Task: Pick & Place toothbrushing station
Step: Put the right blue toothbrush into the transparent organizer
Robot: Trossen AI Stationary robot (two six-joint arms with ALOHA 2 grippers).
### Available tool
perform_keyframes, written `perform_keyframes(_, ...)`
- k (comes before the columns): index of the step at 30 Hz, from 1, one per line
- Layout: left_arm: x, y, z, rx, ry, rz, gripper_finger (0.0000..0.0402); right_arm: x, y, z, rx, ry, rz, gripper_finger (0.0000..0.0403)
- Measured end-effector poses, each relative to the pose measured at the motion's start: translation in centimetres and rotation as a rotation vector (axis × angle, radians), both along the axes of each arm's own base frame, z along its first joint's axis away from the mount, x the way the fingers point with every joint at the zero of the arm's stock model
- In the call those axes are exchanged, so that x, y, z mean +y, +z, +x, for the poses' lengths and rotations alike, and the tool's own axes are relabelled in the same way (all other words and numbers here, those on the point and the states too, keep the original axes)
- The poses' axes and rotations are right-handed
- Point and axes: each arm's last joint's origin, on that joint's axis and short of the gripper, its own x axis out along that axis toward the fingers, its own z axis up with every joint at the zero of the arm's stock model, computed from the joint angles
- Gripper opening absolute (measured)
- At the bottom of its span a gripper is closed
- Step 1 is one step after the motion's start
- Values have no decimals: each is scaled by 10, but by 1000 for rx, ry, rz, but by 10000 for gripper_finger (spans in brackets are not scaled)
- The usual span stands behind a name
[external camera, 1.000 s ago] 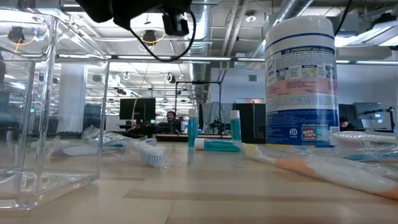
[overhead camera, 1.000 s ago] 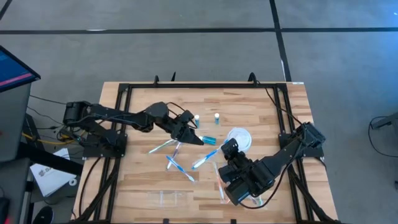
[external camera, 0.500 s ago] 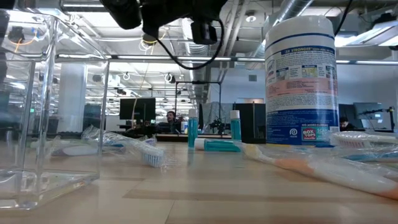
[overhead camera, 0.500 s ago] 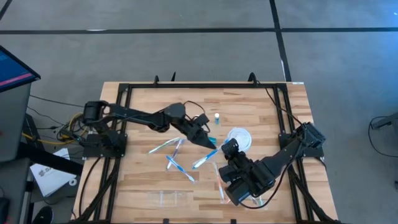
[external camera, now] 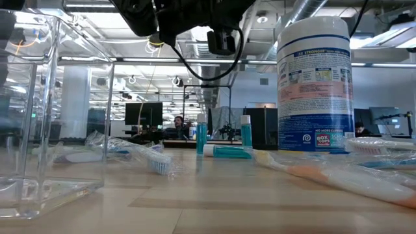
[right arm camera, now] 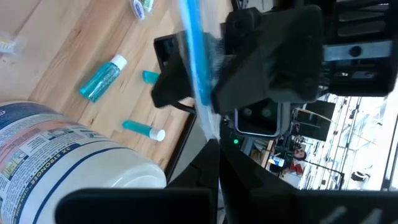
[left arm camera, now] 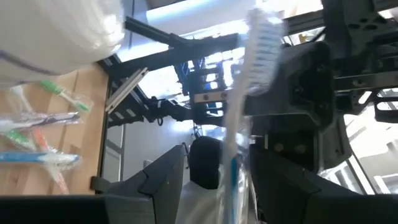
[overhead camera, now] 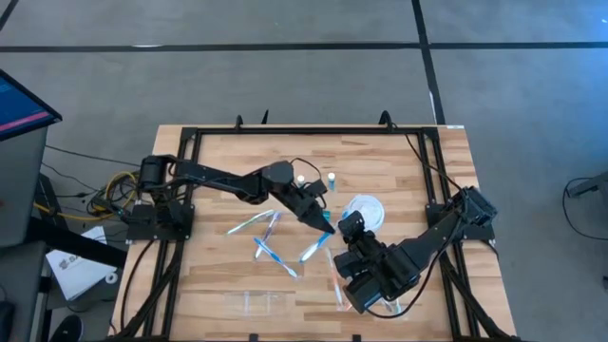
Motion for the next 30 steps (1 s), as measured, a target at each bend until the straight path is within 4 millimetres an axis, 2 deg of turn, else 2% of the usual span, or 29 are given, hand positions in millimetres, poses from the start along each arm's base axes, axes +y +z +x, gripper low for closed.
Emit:
perform_keyframes(5, 0, 4, -1, -26, 9, 14, 173, 0, 0, 0, -3, 0, 2, 0)
perform_keyframes(8, 0, 4, -1, -31, 10, 23, 157, 0, 0, 0, -6, 0, 4, 0)
perform_keyframes(23, 2, 3, -1, -94, 22, 104, 16, 1, 0, 1, -14, -1, 13, 0)
perform_keyframes(30, 3, 3, -1, -91, 24, 108, 15, 1, 0, 1, -5, -2, 26, 0)
